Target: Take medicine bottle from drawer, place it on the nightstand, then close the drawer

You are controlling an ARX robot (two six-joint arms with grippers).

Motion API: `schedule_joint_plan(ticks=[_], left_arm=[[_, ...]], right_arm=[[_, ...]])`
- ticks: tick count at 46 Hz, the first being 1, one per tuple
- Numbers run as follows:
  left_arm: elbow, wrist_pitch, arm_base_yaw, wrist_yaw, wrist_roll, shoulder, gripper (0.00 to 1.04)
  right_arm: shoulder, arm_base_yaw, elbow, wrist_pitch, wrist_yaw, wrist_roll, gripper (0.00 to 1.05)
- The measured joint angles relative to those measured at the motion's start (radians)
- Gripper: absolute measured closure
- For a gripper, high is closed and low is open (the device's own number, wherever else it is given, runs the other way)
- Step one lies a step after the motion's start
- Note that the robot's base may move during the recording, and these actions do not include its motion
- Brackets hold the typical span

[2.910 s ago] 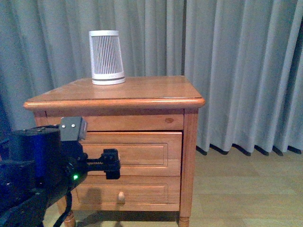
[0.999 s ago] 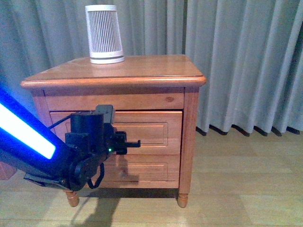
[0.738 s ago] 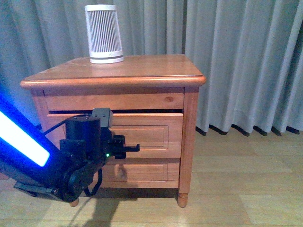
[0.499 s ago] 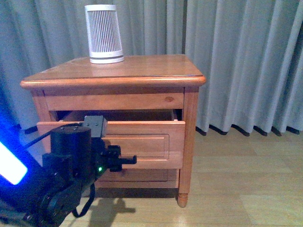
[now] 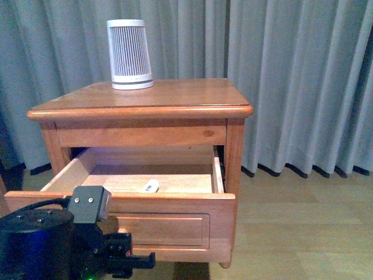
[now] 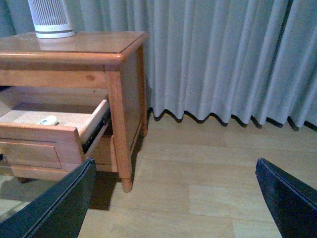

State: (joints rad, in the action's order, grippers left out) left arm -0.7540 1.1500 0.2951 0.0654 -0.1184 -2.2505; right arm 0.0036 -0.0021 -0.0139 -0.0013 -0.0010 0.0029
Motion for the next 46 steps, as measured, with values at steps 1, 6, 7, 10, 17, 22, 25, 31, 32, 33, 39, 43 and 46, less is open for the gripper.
schedule_joint_plan(ticks=[1, 6, 7, 10, 17, 22, 25, 31, 32, 33, 39, 43, 46], left_arm=[[0.008, 0.003, 0.002, 0.004, -0.002, 0.003, 0.79], [0.051, 0.014, 0.006, 0.015, -0.011, 0.037, 0.59], [0.064, 0.015, 0.010, 0.018, -0.015, 0.050, 0.53], [0.088, 0.015, 0.016, 0.018, -0.021, 0.074, 0.43], [0.156, -0.013, 0.014, 0.028, -0.046, 0.173, 0.13], [0.215, -0.085, -0.005, -0.001, -0.051, 0.318, 0.07], [0.246, -0.130, -0.012, -0.022, -0.048, 0.402, 0.07], [0.333, -0.314, -0.030, -0.098, -0.024, 0.700, 0.07], [0.344, -0.343, -0.033, -0.103, -0.022, 0.747, 0.07], [0.354, -0.373, -0.038, -0.111, -0.019, 0.794, 0.07], [0.407, -0.513, -0.066, -0.124, 0.000, 1.034, 0.07], [0.449, -0.597, -0.072, -0.117, 0.004, 1.190, 0.07], [0.490, -0.680, -0.061, -0.101, 0.004, 1.324, 0.07]], right_arm=[[0.000, 0.000, 0.000, 0.000, 0.000, 0.000, 0.07], [0.000, 0.000, 0.000, 0.000, 0.000, 0.000, 0.07], [0.000, 0.000, 0.000, 0.000, 0.000, 0.000, 0.07], [0.000, 0.000, 0.000, 0.000, 0.000, 0.000, 0.07], [0.000, 0.000, 0.000, 0.000, 0.000, 0.000, 0.07], [0.000, 0.000, 0.000, 0.000, 0.000, 0.000, 0.07], [0.000, 0.000, 0.000, 0.000, 0.000, 0.000, 0.07], [0.000, 0.000, 0.000, 0.000, 0.000, 0.000, 0.07], [0.000, 0.000, 0.000, 0.000, 0.000, 0.000, 0.07], [0.000, 0.000, 0.000, 0.000, 0.000, 0.000, 0.07], [0.000, 0.000, 0.000, 0.000, 0.000, 0.000, 0.07], [0.000, 0.000, 0.000, 0.000, 0.000, 0.000, 0.07], [0.000, 0.000, 0.000, 0.000, 0.000, 0.000, 0.07]])
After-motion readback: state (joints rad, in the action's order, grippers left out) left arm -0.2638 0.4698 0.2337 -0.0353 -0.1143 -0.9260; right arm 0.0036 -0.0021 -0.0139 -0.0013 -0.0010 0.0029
